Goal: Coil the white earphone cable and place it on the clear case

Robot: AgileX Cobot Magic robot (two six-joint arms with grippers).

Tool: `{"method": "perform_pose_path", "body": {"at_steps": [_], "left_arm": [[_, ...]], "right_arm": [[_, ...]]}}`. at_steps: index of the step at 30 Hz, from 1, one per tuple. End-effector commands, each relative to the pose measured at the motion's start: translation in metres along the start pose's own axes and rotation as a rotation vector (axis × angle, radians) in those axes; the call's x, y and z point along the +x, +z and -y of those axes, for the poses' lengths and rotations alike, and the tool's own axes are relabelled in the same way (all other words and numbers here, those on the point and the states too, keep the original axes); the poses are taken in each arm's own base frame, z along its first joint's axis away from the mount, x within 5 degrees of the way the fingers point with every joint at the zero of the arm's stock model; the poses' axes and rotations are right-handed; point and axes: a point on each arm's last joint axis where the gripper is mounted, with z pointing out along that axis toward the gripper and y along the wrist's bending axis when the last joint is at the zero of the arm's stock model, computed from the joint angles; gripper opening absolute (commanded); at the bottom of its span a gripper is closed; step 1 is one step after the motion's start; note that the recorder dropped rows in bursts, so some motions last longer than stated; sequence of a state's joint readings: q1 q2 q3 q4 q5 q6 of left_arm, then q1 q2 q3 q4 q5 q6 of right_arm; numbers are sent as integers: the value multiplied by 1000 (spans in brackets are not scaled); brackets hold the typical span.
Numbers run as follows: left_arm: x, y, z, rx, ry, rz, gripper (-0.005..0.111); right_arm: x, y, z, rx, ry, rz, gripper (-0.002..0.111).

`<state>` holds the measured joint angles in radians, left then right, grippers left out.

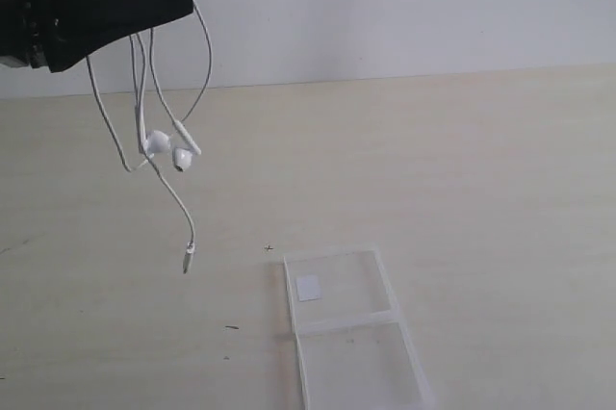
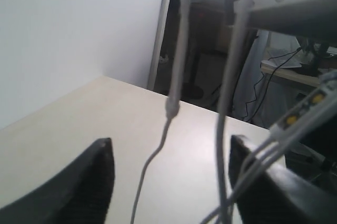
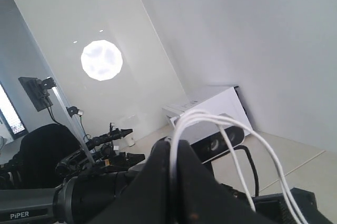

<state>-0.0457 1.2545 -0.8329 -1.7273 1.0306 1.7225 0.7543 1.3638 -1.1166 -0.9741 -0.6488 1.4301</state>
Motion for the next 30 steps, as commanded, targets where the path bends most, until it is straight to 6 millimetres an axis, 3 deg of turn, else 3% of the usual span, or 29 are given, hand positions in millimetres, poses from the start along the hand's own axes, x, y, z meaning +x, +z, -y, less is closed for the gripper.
{"method": "perform_pose_path", "body": {"at_steps": [1, 30], "left_arm": [[2, 2, -1, 11, -10, 7, 49], [4, 3, -3, 3, 0, 2, 48]], "right_arm": [[-1, 1, -2, -15, -10, 4, 0], [4, 5, 0, -66, 28, -7, 0]]}}
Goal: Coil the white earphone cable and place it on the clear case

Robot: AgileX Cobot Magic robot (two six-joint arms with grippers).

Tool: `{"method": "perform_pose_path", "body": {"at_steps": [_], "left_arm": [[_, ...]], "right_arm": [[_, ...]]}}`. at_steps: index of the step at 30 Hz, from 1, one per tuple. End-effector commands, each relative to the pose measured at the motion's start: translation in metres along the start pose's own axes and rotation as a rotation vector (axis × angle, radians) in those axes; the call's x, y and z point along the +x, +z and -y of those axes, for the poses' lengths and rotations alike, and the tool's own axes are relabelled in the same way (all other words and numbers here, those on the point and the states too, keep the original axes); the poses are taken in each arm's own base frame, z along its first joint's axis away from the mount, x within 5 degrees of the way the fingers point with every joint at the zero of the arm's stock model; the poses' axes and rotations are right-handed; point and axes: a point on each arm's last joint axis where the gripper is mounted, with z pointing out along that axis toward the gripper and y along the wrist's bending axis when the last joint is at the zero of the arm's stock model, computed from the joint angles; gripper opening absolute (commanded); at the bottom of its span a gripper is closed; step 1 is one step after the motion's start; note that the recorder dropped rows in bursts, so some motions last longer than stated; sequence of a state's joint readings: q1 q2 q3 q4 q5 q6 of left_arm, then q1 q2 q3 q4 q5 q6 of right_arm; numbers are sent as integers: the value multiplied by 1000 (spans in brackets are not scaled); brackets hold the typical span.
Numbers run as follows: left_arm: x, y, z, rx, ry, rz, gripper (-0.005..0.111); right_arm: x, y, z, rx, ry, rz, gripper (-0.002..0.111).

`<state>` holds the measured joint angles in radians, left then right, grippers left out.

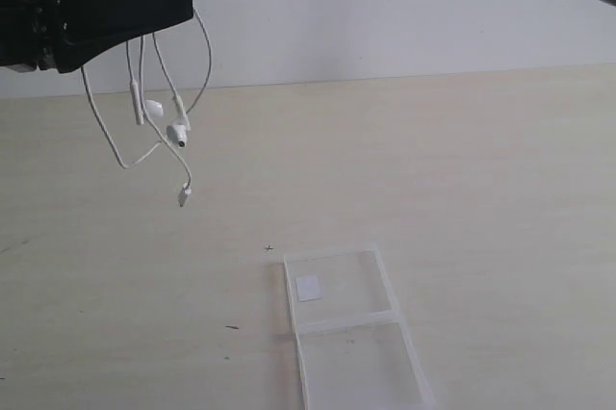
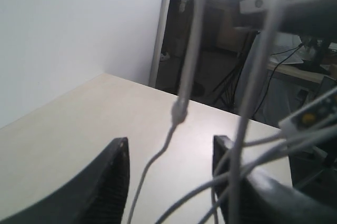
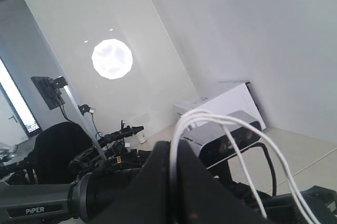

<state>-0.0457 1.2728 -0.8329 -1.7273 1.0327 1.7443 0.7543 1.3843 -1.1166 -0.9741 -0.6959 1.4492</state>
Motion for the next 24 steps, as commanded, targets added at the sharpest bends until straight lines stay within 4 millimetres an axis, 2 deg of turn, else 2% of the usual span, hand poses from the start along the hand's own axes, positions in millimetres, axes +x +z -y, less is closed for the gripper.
{"method": "perform_pose_path", "body": {"at_steps": [1, 4, 7, 8, 9, 16, 24], "left_arm": [[0, 1, 1, 2, -6, 12, 48], [0, 1, 1, 2, -4, 12, 43], [1, 1, 0, -5, 16, 9, 12], [1, 1, -1, -15, 16, 7, 4], [1, 1, -2, -21, 15, 5, 0], [2, 1, -5, -50, 11, 0, 0], [0, -1, -6, -89, 14, -1, 0]], "right_arm": [[1, 3, -2, -40, 2, -1, 0], [3, 4, 0, -41, 16, -5, 0], [2, 4, -1, -55, 20, -4, 0], [2, 4, -1, -55, 20, -4, 0], [2, 4, -1, -55, 20, -4, 0], [-1, 1, -4, -49, 21, 3, 0], [-4, -6, -2, 85, -43, -43, 0]]}}
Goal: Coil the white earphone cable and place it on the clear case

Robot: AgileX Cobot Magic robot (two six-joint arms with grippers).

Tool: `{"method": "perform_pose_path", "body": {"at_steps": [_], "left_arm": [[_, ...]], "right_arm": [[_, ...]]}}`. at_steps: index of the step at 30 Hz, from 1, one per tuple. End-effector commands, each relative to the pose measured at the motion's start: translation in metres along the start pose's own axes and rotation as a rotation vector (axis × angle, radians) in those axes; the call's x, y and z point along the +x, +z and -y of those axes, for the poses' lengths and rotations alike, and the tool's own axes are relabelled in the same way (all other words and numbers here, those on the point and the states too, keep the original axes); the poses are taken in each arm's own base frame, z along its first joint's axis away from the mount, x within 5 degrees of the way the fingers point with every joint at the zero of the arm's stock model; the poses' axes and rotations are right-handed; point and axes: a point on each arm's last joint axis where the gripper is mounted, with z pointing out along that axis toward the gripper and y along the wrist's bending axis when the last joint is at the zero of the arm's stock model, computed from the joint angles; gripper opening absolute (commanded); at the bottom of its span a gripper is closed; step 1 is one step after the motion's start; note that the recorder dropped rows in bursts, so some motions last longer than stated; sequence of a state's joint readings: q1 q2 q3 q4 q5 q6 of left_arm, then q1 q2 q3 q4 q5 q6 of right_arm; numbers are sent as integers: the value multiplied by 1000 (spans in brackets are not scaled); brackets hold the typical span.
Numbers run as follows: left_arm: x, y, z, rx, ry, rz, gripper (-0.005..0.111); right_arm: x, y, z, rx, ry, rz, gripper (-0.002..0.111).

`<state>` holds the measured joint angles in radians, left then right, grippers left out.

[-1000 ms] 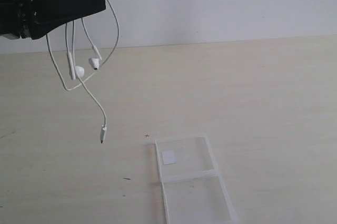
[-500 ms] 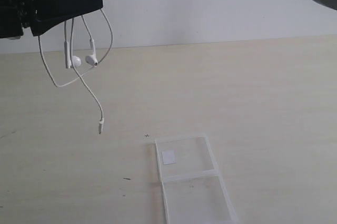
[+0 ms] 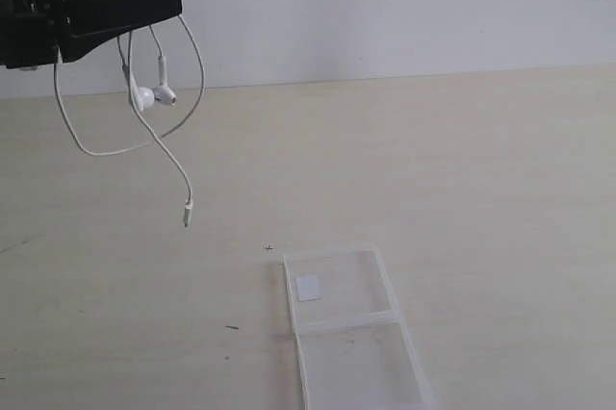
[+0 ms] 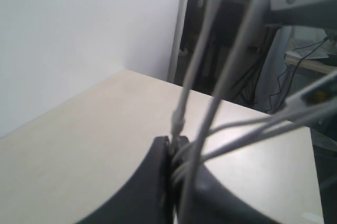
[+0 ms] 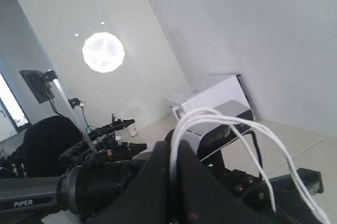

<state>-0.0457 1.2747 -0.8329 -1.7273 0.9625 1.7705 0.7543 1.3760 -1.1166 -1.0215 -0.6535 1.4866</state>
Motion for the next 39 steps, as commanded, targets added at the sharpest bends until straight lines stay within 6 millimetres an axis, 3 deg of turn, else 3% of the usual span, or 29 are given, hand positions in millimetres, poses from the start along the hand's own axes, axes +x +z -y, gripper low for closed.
{"method": "perform_pose_path", "body": {"at_steps": [1, 10, 17, 27, 39], "left_arm": [[-2, -1, 1, -22, -9, 13, 0], [-6, -7, 6, -34, 5, 1, 0], [-8, -18, 6, -94, 14, -35, 0], [-7, -19, 5, -102, 8, -56, 0], [-10, -22, 7, -132, 19, -45, 0]], "right_arm": [[-5, -6, -2, 84, -51, -32, 0], [-5, -10, 9, 237, -82, -56, 0], [-18, -23, 4, 326, -121, -15, 0], [-27, -31, -4, 335, -135, 18, 0], [-27, -32, 0, 385, -132, 18, 0]]}}
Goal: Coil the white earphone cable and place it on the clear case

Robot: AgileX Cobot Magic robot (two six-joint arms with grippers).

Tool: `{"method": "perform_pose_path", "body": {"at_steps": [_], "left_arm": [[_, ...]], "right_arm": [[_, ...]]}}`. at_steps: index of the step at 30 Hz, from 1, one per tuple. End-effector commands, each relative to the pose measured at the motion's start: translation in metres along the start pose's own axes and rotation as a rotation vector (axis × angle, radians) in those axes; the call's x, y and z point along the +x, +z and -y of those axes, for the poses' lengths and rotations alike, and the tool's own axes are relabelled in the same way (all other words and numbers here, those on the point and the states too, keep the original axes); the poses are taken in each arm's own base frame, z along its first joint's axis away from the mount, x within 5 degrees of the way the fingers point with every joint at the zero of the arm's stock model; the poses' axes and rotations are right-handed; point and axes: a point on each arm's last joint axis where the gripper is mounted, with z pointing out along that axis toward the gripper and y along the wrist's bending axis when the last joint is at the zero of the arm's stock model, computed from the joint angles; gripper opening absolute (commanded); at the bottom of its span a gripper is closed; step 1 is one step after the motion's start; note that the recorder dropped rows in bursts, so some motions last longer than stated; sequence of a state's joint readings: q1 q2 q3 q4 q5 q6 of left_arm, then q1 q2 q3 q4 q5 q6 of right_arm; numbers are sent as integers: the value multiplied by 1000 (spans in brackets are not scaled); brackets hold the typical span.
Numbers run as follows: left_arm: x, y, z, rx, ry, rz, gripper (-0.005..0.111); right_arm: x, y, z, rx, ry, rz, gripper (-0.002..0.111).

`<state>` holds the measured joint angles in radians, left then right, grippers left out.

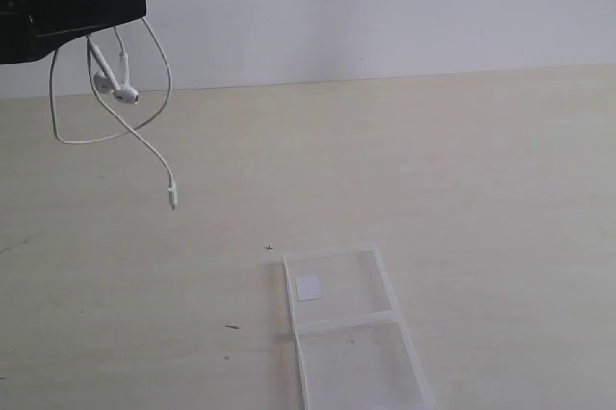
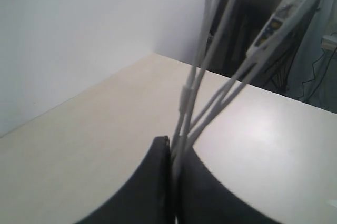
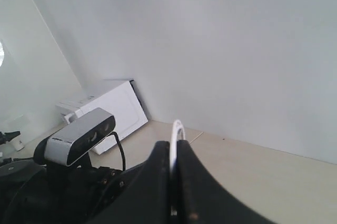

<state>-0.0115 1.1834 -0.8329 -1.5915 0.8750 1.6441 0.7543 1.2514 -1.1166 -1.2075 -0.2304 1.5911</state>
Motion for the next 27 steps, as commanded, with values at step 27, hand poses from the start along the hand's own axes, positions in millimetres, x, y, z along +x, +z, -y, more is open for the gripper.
{"method": "perform_pose_path", "body": {"at_steps": [27], "left_arm": [[-11, -18, 13, -77, 10, 12, 0]], "right_arm": [[46, -8, 33, 235, -44, -153, 0]]}}
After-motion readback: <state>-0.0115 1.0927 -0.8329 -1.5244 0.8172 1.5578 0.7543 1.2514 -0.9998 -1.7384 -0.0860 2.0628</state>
